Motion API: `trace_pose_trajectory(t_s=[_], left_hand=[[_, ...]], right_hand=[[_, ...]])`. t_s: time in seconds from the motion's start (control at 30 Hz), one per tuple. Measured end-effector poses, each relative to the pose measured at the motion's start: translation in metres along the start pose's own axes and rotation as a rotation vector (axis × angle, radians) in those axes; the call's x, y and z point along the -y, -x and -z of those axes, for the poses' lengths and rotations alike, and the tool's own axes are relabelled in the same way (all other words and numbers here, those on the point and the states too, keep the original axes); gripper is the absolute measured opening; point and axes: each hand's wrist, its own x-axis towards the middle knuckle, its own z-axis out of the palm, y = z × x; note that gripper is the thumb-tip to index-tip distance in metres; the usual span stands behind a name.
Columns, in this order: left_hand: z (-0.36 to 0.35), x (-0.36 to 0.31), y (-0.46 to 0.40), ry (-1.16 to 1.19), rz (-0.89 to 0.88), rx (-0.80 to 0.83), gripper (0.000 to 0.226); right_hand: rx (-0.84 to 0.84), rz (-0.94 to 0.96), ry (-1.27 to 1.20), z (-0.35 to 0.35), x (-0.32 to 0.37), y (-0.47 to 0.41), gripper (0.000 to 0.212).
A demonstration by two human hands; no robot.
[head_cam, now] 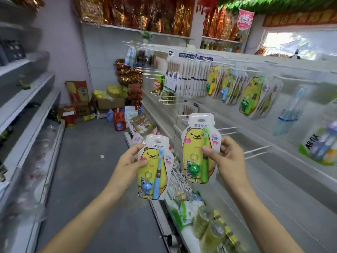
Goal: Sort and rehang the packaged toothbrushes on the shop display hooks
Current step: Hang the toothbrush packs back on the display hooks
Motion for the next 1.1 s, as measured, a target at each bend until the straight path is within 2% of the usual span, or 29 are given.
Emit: trace_pose_trajectory(t_s=[0.27,0.4,0.8,1.1], left_hand=[[0.001,0.002,-0.11,0.033,-0.044,0.064,0.037],[-0.003,0.007,-0.16,0.06,-0.056,0.147,0.036],[-0.027,-0.002,-0.331,0.153,-0.107,0.463,0.027],[-0.063,-0.026,-0.411,0.285,-0.155,0.693,0.025]], right_hand=[[-0.075,-0.001,0.061,-0.018,-0.017,-0.077,0.023],[-0.144,0.01,0.089,-0.02,-0.026,-0.106,0.02],[-0.512,0.01,0.143,-0.047,-0.053,-0.17,0.02],[-0.758,0.002,0.253,-0.068,-0.052,-0.182,0.022]])
